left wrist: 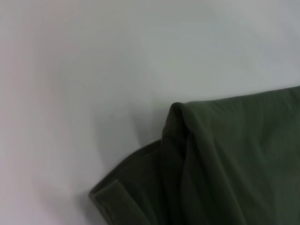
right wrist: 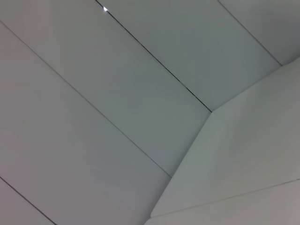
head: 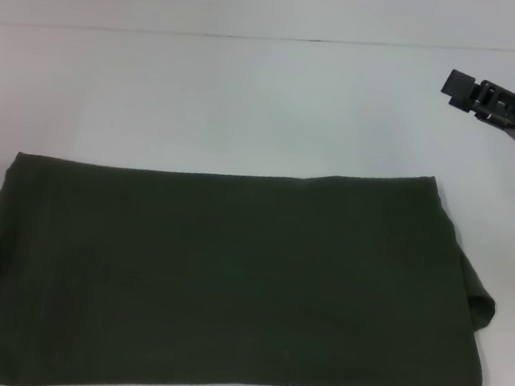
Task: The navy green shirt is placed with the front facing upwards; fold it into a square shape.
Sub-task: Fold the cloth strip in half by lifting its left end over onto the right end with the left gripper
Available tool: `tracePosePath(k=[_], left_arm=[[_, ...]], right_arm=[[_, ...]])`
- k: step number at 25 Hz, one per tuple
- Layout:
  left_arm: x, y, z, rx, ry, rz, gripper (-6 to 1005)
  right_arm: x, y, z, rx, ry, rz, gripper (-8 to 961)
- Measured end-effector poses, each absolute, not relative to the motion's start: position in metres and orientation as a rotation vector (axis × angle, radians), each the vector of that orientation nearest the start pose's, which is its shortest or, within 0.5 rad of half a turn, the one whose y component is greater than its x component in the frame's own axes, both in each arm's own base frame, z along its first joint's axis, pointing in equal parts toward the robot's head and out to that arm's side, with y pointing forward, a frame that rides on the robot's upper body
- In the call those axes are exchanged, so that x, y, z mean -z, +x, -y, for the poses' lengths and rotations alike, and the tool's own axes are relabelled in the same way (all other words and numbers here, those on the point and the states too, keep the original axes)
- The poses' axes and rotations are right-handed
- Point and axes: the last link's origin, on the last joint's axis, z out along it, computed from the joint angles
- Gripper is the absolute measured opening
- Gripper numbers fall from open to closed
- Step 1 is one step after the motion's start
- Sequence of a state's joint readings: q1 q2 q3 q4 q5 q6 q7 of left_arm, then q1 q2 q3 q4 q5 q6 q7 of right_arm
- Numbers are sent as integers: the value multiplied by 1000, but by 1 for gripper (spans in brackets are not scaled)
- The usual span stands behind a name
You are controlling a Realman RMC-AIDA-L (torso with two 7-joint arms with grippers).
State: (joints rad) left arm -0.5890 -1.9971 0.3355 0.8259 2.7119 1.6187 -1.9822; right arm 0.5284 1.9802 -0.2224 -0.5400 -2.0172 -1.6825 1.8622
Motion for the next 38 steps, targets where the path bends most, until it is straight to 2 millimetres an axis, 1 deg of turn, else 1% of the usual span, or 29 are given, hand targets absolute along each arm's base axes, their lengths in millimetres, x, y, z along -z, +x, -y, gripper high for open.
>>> tracePosePath(k=[13,24,36,38], left_arm=[[-69,-341,-319,71,-2401,1486,886],[-69,-344,-321,44,-2386,1470,839],[-70,-340,-321,40,-2391,1457,787],[-69,-340,-321,32,-2393,1457,714]], right_arm=[[-75,298,-331,-1203,-2201,-1363,884],[-76,297,-331,-1206,-2203,-1361,884],[-78,296,-332,-1229,-2191,-1351,884],[-78,296,-332,-1232,-2190,-1349,884]])
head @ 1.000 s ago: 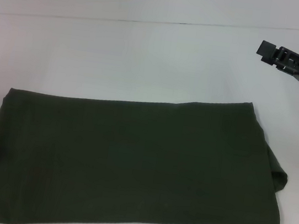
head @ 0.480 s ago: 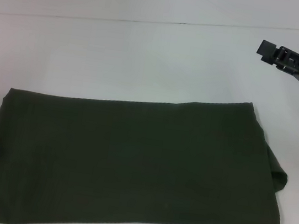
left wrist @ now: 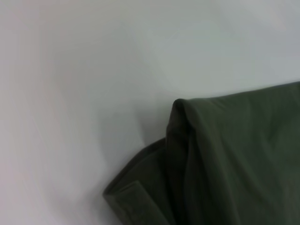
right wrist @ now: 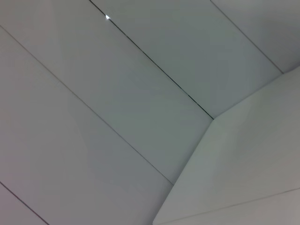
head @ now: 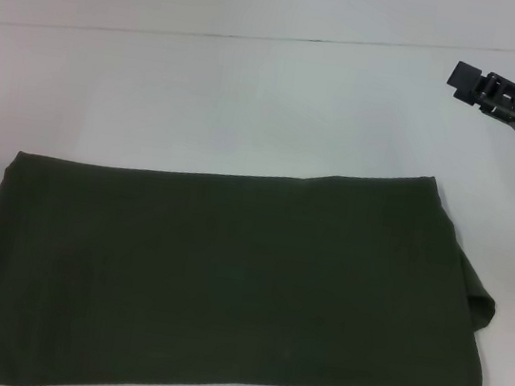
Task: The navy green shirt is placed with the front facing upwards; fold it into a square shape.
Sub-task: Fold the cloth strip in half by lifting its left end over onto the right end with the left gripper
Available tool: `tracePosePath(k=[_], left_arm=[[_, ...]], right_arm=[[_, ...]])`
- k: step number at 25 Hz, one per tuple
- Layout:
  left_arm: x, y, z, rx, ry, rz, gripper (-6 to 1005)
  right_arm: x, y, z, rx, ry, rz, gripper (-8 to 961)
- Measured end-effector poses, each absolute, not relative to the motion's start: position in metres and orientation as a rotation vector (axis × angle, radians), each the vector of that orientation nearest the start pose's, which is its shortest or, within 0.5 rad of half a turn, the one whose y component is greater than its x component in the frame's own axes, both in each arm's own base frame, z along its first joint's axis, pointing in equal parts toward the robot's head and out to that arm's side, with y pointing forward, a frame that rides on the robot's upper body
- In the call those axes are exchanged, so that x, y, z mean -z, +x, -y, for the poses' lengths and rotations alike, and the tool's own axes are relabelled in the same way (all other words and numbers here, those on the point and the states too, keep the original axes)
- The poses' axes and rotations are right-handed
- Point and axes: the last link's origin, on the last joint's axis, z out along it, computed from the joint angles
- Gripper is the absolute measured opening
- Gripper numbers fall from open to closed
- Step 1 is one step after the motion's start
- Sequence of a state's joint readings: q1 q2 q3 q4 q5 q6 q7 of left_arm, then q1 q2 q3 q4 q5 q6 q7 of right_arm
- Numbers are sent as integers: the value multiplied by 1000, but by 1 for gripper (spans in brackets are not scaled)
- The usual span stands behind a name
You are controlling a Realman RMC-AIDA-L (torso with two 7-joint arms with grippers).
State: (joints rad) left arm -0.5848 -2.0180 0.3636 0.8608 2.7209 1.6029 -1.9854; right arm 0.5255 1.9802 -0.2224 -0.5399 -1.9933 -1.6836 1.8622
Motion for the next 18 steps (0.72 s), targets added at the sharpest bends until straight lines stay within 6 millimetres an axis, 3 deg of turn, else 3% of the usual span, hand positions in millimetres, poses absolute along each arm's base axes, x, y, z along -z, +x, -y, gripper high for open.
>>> tracePosePath(k=[10,15,18], left_arm=[[-68,-341,-322,9,-2390,1458,326],[-67,-341,-322,8,-2392,1456,79],[-67,-341,-322,6,-2395,1454,61]], right_arm=[[-78,297,-331,-1231,-2188,-1350,884],[-78,298,-330,-1230,-2184,-1353,884],[-79,299,-329,-1229,-2181,-1356,884]])
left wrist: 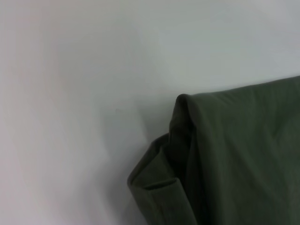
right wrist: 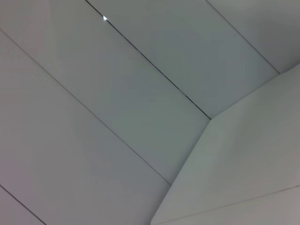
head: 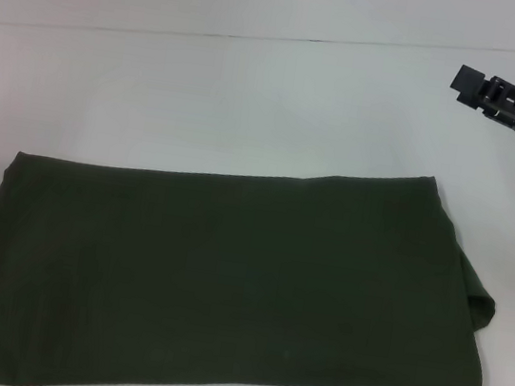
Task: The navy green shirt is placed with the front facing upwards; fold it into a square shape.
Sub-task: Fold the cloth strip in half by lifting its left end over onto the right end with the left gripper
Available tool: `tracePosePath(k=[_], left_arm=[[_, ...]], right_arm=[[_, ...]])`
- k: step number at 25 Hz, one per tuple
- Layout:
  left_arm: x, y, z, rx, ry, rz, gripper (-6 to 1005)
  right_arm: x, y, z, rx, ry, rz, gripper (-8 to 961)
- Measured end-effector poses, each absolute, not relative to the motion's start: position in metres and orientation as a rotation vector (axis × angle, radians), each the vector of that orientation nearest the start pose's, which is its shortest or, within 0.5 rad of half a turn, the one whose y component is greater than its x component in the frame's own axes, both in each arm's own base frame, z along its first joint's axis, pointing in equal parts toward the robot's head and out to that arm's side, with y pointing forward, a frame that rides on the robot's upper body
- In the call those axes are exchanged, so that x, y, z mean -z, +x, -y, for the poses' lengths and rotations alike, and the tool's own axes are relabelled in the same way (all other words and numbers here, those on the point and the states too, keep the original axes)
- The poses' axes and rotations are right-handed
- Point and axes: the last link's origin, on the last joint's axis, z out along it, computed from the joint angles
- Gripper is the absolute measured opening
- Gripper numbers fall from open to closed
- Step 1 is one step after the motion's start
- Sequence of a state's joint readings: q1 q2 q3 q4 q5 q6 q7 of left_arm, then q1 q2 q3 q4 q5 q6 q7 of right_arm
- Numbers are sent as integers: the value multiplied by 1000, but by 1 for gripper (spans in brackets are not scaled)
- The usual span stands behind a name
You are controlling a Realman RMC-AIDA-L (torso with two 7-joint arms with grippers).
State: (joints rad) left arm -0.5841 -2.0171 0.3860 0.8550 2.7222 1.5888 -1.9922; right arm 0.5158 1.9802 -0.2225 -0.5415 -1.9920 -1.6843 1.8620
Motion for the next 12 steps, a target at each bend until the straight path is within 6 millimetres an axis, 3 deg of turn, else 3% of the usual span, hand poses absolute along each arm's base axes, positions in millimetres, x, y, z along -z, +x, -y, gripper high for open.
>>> tracePosePath(k=[12], left_arm=[[-68,-341,-321,20,-2390,1452,31]], right_arm=[[-78,300,-328,-1228,-2181,-1359,884]])
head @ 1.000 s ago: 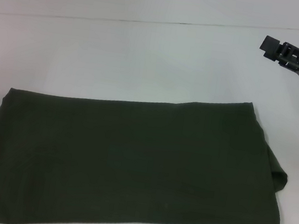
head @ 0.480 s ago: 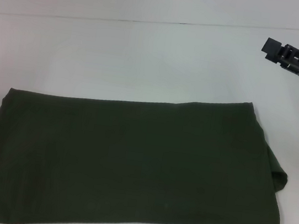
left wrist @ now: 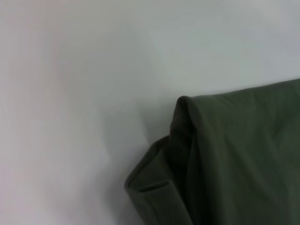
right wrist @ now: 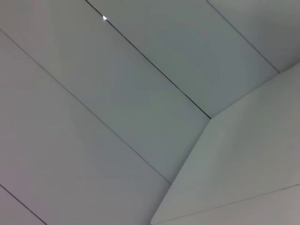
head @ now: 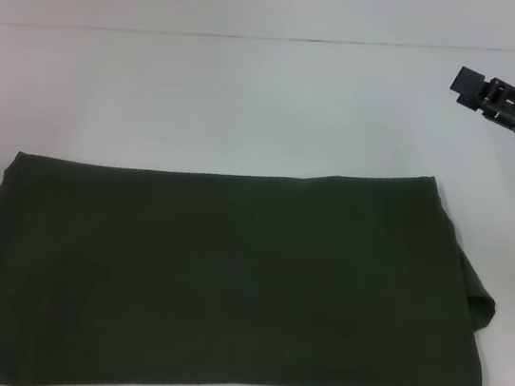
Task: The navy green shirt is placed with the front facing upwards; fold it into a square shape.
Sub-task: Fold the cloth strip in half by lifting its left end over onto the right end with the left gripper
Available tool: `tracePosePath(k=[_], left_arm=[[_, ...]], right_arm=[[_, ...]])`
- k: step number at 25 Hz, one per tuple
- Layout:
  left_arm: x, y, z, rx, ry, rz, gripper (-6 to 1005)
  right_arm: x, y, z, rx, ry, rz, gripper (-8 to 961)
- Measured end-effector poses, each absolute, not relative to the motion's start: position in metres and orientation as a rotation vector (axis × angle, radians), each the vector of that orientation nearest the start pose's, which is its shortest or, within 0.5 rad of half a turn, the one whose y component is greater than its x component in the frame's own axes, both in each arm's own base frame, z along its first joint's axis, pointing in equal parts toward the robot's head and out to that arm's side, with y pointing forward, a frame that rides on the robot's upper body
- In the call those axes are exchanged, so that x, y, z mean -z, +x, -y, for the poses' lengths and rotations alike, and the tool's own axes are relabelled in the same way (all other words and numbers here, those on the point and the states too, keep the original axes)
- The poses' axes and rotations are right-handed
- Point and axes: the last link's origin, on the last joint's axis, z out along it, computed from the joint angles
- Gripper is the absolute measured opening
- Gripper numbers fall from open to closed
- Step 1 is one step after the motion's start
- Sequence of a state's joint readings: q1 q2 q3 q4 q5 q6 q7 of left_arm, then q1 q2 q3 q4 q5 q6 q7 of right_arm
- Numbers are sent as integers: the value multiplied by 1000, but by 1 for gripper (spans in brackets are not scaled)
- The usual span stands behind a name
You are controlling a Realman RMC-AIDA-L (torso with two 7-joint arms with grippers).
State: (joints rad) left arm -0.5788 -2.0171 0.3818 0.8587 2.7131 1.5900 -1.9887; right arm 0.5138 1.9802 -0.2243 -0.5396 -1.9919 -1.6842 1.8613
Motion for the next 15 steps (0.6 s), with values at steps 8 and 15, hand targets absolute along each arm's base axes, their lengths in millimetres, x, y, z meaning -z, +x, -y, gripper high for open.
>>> tracePosePath(k=[8,15], left_arm=[[-70,-342,-322,26,-2377,1452,32],[-67,-343,-324,37,-2348,1466,56]], right_arm=[[-77,300,-327,-1225,-2184,-1360,885],[-77,301,-327,-1226,-2184,-1359,885]])
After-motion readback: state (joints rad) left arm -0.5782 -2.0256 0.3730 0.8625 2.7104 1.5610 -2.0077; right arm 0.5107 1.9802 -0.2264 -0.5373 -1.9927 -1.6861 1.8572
